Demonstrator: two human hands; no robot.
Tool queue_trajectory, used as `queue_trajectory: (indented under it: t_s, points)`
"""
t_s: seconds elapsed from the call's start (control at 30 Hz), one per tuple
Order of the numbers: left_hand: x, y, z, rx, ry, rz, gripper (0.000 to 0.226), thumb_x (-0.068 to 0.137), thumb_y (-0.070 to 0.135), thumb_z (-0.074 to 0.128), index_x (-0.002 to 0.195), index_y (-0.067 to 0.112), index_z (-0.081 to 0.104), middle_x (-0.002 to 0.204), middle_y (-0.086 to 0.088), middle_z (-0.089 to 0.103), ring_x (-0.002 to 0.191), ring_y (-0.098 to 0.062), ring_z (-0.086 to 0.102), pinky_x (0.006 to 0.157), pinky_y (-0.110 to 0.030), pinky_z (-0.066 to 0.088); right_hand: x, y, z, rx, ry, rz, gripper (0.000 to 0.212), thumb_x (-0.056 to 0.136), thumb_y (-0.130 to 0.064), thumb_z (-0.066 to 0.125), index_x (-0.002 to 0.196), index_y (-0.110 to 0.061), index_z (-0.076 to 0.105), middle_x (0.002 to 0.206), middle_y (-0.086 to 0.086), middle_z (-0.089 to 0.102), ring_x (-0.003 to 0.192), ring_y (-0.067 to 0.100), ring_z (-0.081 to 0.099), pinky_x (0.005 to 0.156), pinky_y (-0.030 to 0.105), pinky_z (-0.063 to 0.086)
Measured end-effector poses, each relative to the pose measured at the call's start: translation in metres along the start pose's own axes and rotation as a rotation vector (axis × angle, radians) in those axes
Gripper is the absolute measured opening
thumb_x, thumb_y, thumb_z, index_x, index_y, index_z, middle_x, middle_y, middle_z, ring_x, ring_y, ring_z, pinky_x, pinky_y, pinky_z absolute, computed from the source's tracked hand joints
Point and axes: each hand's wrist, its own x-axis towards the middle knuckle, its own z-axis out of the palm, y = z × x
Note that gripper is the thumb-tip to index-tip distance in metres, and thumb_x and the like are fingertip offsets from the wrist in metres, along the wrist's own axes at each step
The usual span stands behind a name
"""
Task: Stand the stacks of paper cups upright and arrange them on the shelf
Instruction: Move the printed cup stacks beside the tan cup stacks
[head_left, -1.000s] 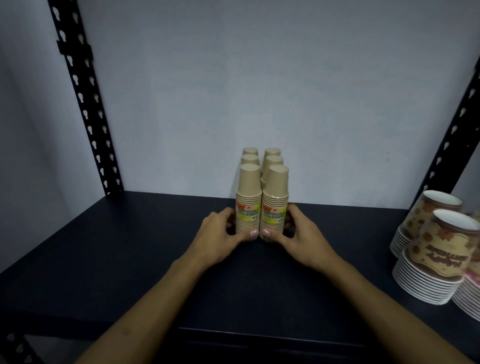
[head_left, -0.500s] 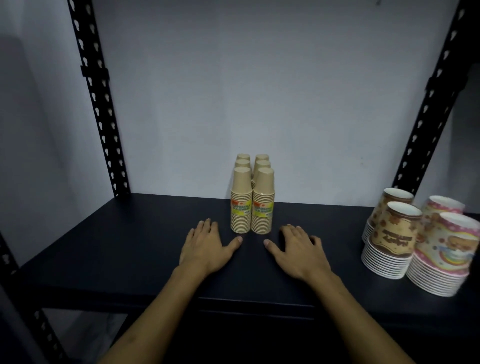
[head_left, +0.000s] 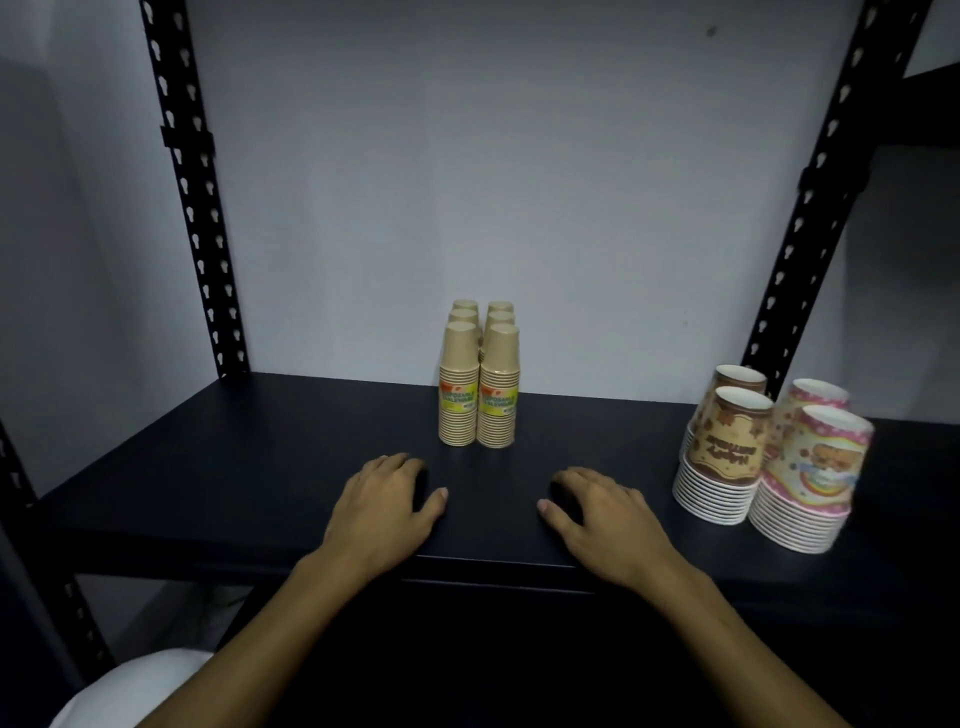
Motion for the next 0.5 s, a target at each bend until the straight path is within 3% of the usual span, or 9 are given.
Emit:
queue_trajectory:
  t_s: [0.1,0.2,0.4,0.5]
  points:
    - [-0.005,0.018,-0.002,-0.019,-0.085,0.067,0.069,0.099,0.060,0.041,0.153,0.017,0.035,0.157,-0.003,0.042,0.146,-0.025,0.034,0.117,-0.040,0.031,-0.019,0.020,-0.020,0.016,0.099,-0.019,0.043,0.097,-0.051,0.053,0.131,-0.025,0.056,0.140,-0.004,0.052,0.126,0.020,0.049,0.103,0.042,0.042]
    - [-0.002,0.051,-0.002,-0.100,-0.160,0.183,0.081,0.097,0.066,0.041,0.158,0.016,0.024,0.161,-0.002,0.034,0.148,-0.021,0.031,0.118,-0.038,0.030,-0.040,0.041,-0.050,0.091,0.338,-0.041,0.034,0.093,-0.037,0.065,0.121,-0.018,0.063,0.125,0.000,0.058,0.117,0.021,0.055,0.100,0.038,0.046]
    - [0.023,0.144,0.001,-0.369,-0.205,0.359,0.079,0.093,0.066,0.050,0.155,0.020,0.032,0.158,-0.002,0.040,0.145,-0.018,0.037,0.116,-0.038,0.035,-0.073,0.079,-0.109,0.185,0.696,0.073,0.016,0.090,-0.019,0.067,0.106,-0.016,0.065,0.106,0.002,0.065,0.099,0.023,0.061,0.081,0.040,0.051]
    - [0.037,0.188,-0.001,-0.460,-0.159,0.421,0.078,0.093,0.062,0.056,0.154,0.020,0.033,0.158,-0.003,0.042,0.144,-0.019,0.040,0.113,-0.037,0.037,-0.083,0.099,-0.120,0.160,0.824,0.209,0.023,0.088,-0.017,0.068,0.109,-0.010,0.064,0.108,0.007,0.061,0.102,0.026,0.057,0.079,0.031,0.041]
